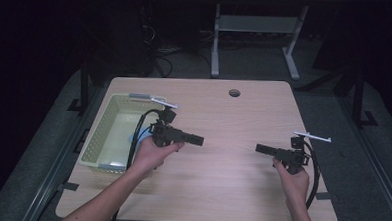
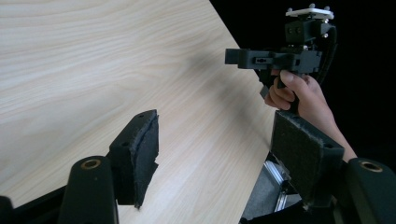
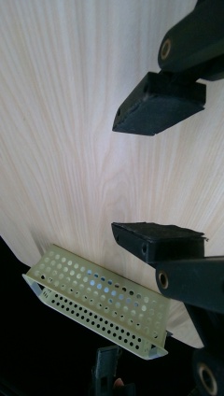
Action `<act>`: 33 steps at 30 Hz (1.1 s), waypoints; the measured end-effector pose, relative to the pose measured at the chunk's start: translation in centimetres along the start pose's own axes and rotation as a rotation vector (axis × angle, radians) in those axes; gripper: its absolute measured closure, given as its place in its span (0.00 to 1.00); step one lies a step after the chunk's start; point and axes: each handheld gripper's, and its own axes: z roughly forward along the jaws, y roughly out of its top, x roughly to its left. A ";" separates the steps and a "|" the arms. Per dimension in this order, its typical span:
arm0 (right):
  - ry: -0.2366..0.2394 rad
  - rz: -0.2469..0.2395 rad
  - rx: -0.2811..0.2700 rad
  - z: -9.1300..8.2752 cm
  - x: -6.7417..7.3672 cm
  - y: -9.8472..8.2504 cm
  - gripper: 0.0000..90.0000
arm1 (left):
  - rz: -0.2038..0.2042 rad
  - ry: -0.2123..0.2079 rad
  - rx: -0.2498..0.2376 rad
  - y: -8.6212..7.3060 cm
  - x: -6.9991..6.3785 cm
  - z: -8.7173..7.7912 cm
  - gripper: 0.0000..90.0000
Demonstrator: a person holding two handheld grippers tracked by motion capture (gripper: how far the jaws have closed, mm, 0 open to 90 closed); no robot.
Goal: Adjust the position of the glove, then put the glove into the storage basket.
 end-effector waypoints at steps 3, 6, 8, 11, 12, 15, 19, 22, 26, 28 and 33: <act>-0.006 0.002 -0.001 -0.5 -0.5 -0.2 0.49 | 0.004 -0.006 0.004 0.0 -0.2 0.6 0.34; -0.013 0.004 -0.005 -0.9 -0.8 -0.4 0.49 | 0.011 -0.015 0.014 0.0 -0.4 1.2 0.33; -0.018 0.010 -0.002 -1.2 -1.0 -0.6 0.49 | 0.019 -0.015 0.021 0.0 -0.5 1.5 0.33; -0.022 0.011 -0.005 -1.6 -1.4 -0.8 0.48 | 0.017 -0.018 0.020 -0.1 -0.7 2.0 0.33; -0.022 0.013 -0.008 -1.7 -1.4 -0.9 0.48 | 0.021 -0.023 0.027 -0.1 -0.7 2.1 0.33; -0.029 0.014 -0.010 -2.2 -1.7 -1.2 0.48 | 0.024 -0.026 0.032 -0.2 -0.9 2.5 0.33; -0.029 0.020 -0.021 -2.5 -2.0 -1.4 0.48 | 0.020 -0.033 0.033 -0.2 -0.9 2.9 0.32; -0.030 0.017 -0.017 -2.6 -2.1 -1.4 0.48 | 0.022 -0.035 0.039 -0.3 -0.9 3.1 0.32; -0.030 0.013 -0.016 -2.7 -2.1 -1.6 0.48 | 0.027 -0.038 0.042 -0.4 -1.0 3.4 0.32; -0.028 0.012 -0.014 -2.7 -2.2 -1.6 0.48 | 0.031 -0.039 0.043 -0.5 -1.1 3.5 0.32; -0.027 0.016 -0.016 -3.2 -2.3 -2.1 0.48 | 0.033 -0.045 0.046 -0.9 -1.3 4.0 0.31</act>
